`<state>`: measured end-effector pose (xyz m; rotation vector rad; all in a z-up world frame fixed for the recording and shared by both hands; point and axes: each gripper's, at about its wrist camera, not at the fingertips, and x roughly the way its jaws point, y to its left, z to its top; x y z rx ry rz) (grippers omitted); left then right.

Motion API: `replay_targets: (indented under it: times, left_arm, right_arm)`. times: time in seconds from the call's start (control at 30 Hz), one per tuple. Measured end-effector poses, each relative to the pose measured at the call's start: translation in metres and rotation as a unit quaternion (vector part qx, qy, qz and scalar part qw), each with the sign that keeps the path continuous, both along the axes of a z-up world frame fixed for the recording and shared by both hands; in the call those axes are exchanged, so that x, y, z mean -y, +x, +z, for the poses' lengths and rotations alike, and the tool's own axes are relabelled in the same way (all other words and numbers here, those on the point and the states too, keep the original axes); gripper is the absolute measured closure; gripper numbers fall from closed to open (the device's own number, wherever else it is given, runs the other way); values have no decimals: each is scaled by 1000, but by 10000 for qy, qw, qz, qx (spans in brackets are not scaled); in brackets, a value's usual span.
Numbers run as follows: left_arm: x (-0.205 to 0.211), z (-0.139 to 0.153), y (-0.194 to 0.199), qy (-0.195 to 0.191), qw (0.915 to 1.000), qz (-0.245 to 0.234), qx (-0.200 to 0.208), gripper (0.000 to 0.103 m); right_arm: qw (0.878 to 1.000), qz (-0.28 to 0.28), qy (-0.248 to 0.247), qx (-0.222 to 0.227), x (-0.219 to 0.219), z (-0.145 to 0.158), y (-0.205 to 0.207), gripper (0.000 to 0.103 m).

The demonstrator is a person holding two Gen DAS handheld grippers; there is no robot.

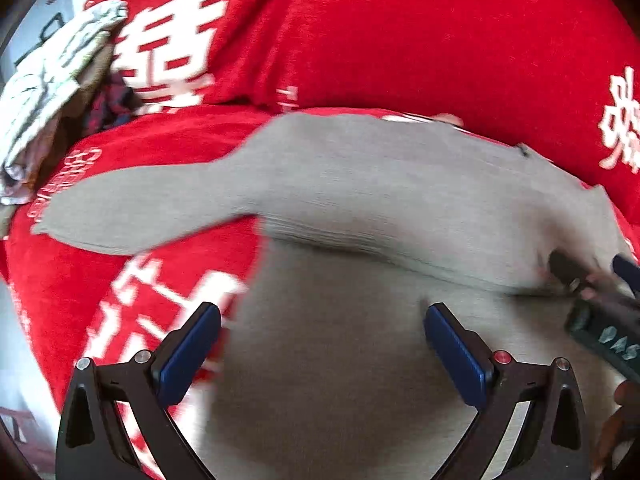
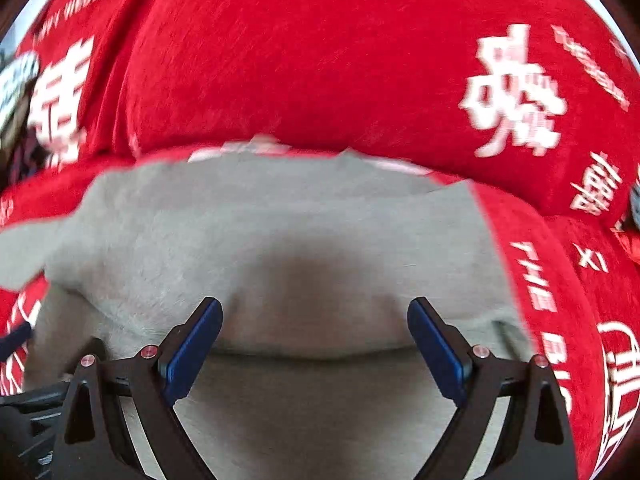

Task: Fold small clothes
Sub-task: 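Open the right gripper and withdraw it from the folded sleeve, then move the left gripper to the other sleeve cuff and close on it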

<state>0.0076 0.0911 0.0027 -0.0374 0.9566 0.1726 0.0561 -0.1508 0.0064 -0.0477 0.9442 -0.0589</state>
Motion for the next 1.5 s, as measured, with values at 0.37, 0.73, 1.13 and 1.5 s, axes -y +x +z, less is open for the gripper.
replay_targets:
  times: [0.37, 0.73, 1.13, 1.5]
  left_arm:
    - [-206, -20, 15, -466, 9743, 2187, -267, 1]
    - [-298, -22, 73, -307, 9487, 3140, -216, 1]
    - [-335, -11, 69, -742, 9484, 3037, 528, 83]
    - [-341, 5, 48, -774, 9515, 2884, 745, 91]
  right_arm:
    - [9998, 17, 215, -55, -14, -15, 4, 7]
    - [9999, 14, 117, -24, -16, -15, 6, 7]
    - [10000, -37, -21, -69, -20, -12, 7, 7]
    - [9941, 952, -475, 193, -143, 9, 49, 7]
